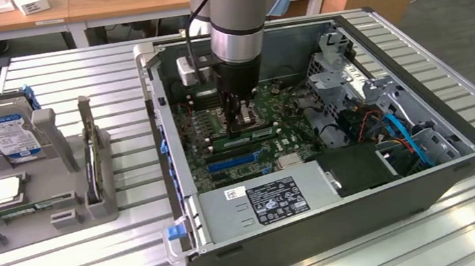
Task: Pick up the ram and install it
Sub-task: 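Press down the ram until it locks into place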
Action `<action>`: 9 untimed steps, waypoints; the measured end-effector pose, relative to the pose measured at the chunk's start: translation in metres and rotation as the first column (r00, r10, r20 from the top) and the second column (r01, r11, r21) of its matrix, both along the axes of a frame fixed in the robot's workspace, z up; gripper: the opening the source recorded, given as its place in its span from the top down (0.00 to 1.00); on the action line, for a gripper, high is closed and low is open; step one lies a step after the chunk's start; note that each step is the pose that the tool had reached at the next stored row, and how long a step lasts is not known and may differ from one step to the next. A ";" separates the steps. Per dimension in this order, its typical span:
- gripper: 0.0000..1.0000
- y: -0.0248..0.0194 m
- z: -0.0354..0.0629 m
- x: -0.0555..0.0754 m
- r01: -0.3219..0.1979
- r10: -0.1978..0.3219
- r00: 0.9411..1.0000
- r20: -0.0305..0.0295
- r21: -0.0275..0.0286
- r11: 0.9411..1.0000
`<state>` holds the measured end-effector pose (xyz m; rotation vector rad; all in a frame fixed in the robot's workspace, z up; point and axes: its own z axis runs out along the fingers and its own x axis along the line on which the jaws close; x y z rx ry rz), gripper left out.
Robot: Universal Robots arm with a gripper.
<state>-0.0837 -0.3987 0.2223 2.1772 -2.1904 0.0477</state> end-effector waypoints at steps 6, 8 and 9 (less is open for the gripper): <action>0.90 0.0000 -0.0002 0.000 0.000 0.000 1.000 0.000 0.000 1.000; 0.90 0.0000 -0.0003 0.000 0.000 0.000 1.000 0.000 0.000 1.000; 0.90 0.0000 -0.0003 0.000 0.000 0.000 1.000 0.000 0.000 1.000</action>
